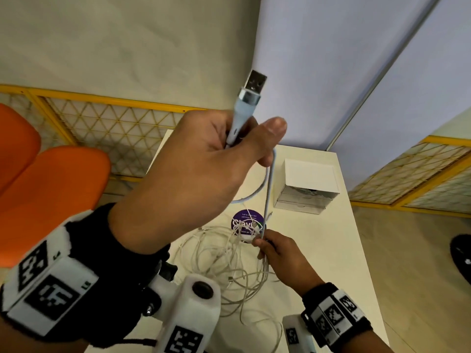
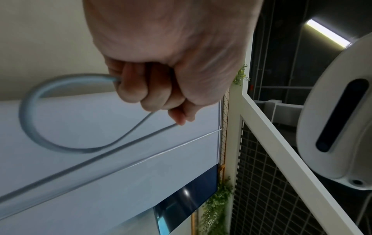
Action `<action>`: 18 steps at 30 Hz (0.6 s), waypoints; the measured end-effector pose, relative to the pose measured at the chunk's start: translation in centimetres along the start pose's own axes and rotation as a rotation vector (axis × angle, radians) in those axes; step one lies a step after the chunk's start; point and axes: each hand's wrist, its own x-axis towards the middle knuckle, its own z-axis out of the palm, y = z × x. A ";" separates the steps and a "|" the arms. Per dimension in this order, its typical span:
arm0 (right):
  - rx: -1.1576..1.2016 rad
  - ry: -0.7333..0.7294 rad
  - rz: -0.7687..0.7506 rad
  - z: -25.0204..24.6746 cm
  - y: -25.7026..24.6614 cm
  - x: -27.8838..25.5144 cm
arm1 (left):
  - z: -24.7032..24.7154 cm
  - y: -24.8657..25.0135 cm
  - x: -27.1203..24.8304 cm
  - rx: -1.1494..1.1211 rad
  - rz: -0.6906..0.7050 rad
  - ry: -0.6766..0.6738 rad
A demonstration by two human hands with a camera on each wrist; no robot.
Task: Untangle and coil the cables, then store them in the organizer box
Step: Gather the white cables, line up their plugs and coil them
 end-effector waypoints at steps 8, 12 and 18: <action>-0.058 0.012 -0.002 0.2 2.0 2.0 | -0.9 0.6 -0.6 -0.285 0.058 0.091; -0.120 0.010 0.109 -0.1 4.9 1.2 | -2.2 0.5 0.2 -0.330 0.146 0.145; -0.182 -0.019 0.180 -0.2 6.7 1.1 | -1.4 0.0 0.4 -0.265 0.094 0.128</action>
